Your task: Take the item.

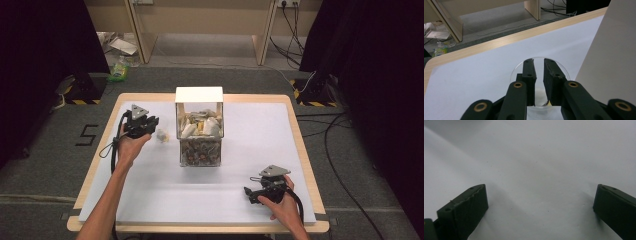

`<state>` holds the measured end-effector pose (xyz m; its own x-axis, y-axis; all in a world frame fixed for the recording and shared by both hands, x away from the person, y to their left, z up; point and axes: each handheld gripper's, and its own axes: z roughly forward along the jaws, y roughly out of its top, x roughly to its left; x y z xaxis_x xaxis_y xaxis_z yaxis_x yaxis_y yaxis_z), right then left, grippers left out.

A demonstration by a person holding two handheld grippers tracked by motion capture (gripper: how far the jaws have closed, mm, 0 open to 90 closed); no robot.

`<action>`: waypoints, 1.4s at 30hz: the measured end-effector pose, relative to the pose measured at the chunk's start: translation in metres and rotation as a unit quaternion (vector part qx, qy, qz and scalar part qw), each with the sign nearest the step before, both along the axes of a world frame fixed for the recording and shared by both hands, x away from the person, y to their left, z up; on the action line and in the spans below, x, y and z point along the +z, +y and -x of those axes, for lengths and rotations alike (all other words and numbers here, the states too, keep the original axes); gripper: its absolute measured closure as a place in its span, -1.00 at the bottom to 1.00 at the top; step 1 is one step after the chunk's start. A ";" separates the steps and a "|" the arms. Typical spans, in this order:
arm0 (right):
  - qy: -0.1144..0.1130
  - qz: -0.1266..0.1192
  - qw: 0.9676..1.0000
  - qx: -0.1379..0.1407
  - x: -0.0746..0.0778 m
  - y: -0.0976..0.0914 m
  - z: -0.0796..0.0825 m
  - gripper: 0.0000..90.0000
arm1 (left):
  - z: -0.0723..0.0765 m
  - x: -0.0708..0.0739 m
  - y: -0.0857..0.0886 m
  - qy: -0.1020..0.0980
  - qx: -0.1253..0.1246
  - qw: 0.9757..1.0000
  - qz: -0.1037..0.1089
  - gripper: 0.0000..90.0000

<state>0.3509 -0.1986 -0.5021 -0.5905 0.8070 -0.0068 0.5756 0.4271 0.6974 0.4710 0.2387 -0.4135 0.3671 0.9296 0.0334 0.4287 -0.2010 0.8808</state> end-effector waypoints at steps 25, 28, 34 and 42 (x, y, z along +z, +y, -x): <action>0.002 -0.001 1.000 -0.001 0.000 0.000 0.000 -0.99 | 0.011 0.007 0.010 0.026 0.007 0.999 0.046 -0.66; 0.001 0.000 1.000 -0.001 0.000 0.000 0.000 -0.99 | 0.014 0.007 0.012 0.026 -0.006 0.998 0.055 -0.67; 0.001 -0.001 1.000 -0.001 0.000 0.000 0.000 -0.99 | 0.021 0.005 0.017 0.029 -0.004 0.997 0.070 -0.67; 0.000 0.000 1.000 0.000 0.000 0.000 0.000 -0.99 | 0.033 0.003 0.021 0.030 -0.011 0.997 0.075 -0.66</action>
